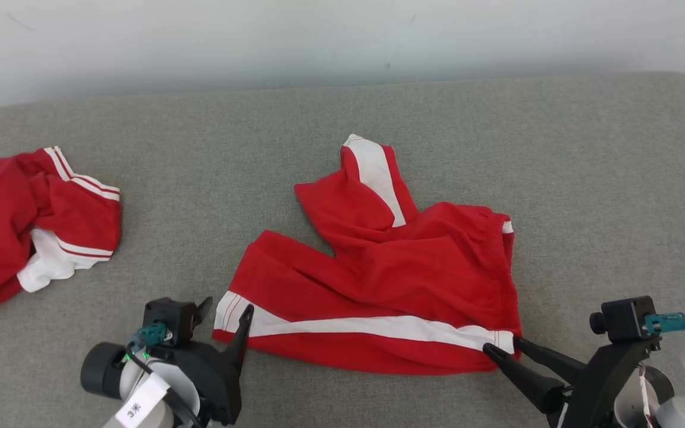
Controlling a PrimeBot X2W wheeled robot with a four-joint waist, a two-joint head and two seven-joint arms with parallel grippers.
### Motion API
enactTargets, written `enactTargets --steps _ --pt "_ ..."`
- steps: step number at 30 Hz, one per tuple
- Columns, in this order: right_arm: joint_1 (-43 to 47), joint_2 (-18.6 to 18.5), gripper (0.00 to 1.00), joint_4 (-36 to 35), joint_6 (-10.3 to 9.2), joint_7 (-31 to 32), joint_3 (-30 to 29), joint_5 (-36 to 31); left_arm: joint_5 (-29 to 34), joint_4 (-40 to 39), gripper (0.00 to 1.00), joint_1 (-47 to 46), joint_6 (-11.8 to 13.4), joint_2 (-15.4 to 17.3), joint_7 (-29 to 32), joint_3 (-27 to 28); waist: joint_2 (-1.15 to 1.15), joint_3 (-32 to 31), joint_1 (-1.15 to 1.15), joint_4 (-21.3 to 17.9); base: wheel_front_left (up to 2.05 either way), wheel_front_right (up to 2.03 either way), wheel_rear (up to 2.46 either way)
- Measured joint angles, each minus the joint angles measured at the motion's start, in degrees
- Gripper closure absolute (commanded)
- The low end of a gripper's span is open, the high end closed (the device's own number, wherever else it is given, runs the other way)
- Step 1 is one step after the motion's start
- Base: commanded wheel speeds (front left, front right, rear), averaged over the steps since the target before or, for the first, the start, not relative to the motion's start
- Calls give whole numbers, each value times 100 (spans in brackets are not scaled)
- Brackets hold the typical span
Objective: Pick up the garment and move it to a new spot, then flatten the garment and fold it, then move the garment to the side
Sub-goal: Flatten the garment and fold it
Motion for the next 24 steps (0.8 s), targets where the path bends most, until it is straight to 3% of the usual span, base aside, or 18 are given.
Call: enactTargets --steps 3,4,5,6,7,8,9,10,24 --pt "-94 67 0 81 -23 23 13 0 2 71 0 -126 -3 -68 55 -18 0 36 1 29 0 0 0" --pt "-129 89 21 94 -41 58 27 -23 3 103 0 -173 -5 -94 71 -29 0 46 0 36 0 0 0" --pt "-152 103 50 121 -48 69 45 -52 2 152 0 -218 -9 -123 108 -31 0 54 0 41 0 0 0" --pt "-172 112 56 154 -48 94 63 -54 2 209 0 -246 -9 -141 127 -36 0 61 0 45 0 0 0" --pt "-193 127 75 188 -49 107 74 -55 7 274 0 -283 -49 -134 180 -76 0 69 0 49 0 0 0" --pt "-202 143 89 211 -54 108 75 -56 -4 326 13 -313 -58 -143 198 -70 0 76 0 50 0 0 0" --pt "-203 157 100 225 -57 109 79 -56 -19 397 71 -337 -57 -160 219 -64 0 82 0 51 0 0 0" --pt "-205 169 100 233 -58 129 88 -57 -10 464 100 -352 -57 -159 299 -90 0 86 0 50 0 0 0" --pt "-234 269 100 406 -94 65 78 -111 -57 776 100 -439 -159 -266 387 -114 0 12 0 75 0 0 0"
